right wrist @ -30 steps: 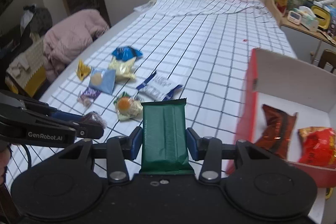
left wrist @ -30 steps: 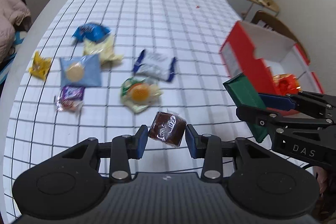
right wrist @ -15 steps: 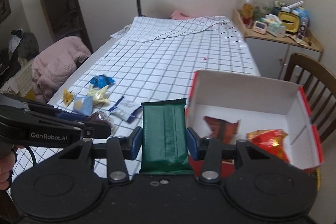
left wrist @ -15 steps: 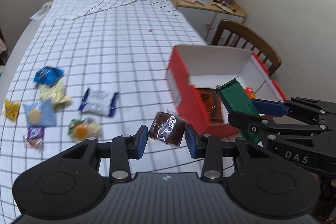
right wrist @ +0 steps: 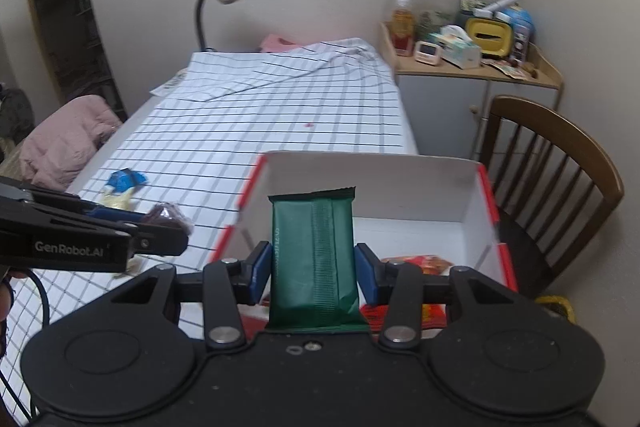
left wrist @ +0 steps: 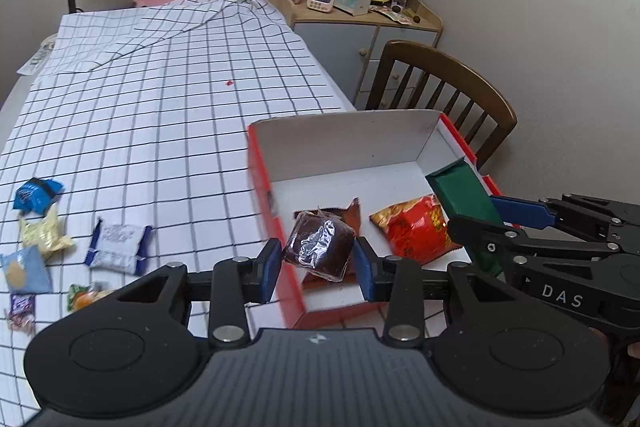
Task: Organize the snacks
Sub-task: 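Carry the brown candy and green bar over the shoebox, then open both tools to drop the candy and green bar inside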
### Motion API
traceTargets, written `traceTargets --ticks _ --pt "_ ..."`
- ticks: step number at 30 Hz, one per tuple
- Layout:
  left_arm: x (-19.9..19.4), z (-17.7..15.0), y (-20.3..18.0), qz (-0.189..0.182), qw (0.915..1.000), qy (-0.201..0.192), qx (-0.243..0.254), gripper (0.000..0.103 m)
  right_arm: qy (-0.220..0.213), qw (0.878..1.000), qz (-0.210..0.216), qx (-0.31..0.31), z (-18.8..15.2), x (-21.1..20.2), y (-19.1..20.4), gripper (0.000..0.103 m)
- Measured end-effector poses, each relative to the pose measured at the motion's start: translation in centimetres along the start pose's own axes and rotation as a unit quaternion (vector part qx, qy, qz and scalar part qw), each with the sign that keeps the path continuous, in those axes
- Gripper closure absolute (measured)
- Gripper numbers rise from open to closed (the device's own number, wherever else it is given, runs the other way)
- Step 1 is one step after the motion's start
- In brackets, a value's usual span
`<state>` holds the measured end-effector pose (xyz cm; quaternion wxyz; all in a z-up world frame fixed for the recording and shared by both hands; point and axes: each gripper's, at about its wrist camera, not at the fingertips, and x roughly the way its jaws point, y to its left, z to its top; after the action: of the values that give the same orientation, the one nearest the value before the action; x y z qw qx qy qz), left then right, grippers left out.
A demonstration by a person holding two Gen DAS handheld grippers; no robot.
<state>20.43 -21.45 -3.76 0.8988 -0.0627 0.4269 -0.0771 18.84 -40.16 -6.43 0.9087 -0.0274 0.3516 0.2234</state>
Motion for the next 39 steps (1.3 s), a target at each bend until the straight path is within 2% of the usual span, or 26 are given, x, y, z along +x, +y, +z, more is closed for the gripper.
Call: traceTargets --ticks 8,19,30,39 --pt "4.4 2.2 -2.3 0.018 0.9996 0.018 0.012 0.065 0.014 0.999 -0.027 0.015 0.3 1.9 -4.1 0.060" --pt "10.6 4.4 -3.1 0.040 0.9979 0.051 0.004 0.065 0.048 0.997 -0.053 0.018 0.5 6.1 -7.9 0.060" --pt "15.4 5.2 -3.9 0.060 0.9939 0.091 0.019 0.065 0.101 0.993 -0.052 0.011 0.6 10.5 -9.3 0.060" --pt "18.2 5.4 -3.8 0.063 0.9886 0.133 0.031 0.065 0.129 0.991 -0.043 -0.003 0.7 12.4 -9.5 0.060"
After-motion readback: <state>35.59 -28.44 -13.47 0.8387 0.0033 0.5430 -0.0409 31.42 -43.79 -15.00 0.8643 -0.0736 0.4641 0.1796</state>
